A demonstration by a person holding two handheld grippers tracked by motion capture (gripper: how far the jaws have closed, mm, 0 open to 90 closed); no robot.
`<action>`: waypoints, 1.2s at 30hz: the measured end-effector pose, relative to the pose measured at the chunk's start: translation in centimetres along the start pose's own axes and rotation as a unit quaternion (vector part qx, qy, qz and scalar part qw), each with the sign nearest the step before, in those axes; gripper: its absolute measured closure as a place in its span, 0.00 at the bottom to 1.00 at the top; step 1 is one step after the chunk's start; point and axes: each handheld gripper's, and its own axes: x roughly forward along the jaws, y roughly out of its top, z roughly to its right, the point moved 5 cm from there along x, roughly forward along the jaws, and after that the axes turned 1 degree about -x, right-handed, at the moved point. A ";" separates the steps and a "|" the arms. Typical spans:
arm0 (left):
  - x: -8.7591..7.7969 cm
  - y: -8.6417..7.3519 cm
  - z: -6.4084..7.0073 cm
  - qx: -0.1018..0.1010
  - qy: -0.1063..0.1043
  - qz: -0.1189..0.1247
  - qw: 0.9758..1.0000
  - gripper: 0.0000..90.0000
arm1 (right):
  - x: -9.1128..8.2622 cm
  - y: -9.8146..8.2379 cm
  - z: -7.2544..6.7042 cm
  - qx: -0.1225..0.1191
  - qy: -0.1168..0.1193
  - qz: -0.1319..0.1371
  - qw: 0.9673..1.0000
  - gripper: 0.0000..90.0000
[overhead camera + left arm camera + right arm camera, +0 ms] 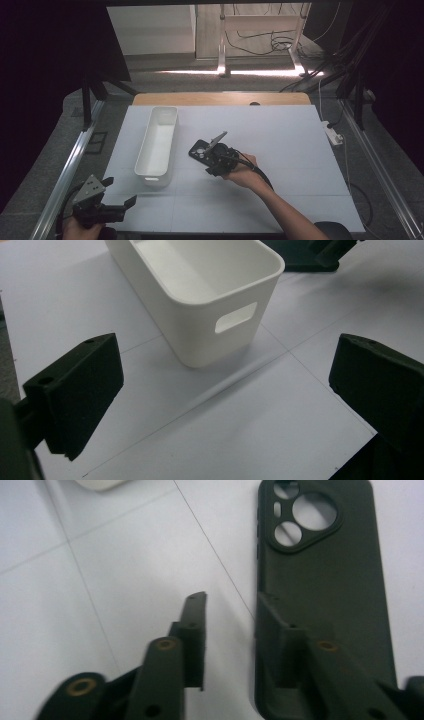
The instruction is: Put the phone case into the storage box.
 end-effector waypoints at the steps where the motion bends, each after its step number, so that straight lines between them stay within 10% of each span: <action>1: 0.0 0.0 0.0 -0.001 0.000 0.000 1.000 0.02 | -0.2 0.2 0.0 -0.003 0.000 0.003 1.000 0.61; 24: -0.2 -0.2 -0.1 -0.009 -0.002 0.000 1.000 0.02 | -0.2 0.2 3.5 0.044 -0.025 0.018 0.999 0.00; 36: -0.2 -0.2 -0.1 -0.011 -0.003 -0.001 1.000 0.02 | -0.2 0.3 4.9 0.034 -0.035 0.017 0.999 0.00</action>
